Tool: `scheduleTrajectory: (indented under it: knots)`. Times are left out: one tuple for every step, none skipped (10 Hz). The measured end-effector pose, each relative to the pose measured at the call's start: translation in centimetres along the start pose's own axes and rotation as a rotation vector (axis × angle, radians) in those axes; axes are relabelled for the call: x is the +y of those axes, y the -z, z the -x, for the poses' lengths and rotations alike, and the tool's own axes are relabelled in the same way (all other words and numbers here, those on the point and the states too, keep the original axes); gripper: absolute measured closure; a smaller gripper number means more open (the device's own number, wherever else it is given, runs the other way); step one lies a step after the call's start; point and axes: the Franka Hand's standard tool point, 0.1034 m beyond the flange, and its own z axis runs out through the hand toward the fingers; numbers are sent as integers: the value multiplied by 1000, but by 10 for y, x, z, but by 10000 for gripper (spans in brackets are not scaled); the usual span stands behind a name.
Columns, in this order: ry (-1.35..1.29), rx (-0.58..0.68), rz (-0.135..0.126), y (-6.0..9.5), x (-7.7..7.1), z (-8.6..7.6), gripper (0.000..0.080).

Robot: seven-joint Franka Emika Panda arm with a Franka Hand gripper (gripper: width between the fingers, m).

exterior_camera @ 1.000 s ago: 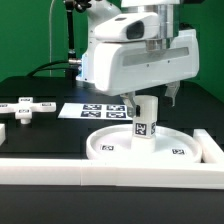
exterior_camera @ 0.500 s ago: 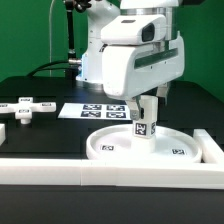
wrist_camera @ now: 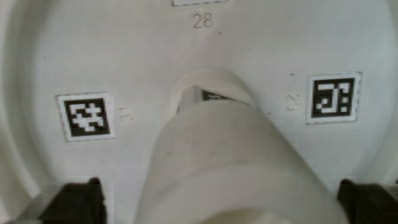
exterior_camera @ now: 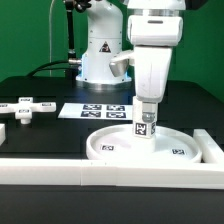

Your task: Assemble round table

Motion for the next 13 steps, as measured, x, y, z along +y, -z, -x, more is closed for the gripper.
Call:
scheduleTrajectory:
  knots:
    - [76, -12, -3, -2, -1, 2, 151]
    - [133, -16, -3, -2, -1, 3, 151]
    - [202, -22, -5, -4, -1, 6, 151]
    - [250, -28, -5, -4, -1, 7, 151]
    - [257, -29, -6, -5, -1, 8, 151]
    - [251, -29, -7, -5, -1, 9, 253]
    - [251, -29, -7, -5, -1, 9, 388]
    - [251, -29, -7, -5, -1, 9, 388]
    - [250, -29, -8, -6, -1, 9, 392]
    - [249, -29, -8, -6, -1, 9, 392]
    - [198, -30, -14, -6, -2, 10, 392]
    - [142, -34, -27, -6, -2, 10, 392]
    - [63, -35, -28, -6, -2, 10, 392]
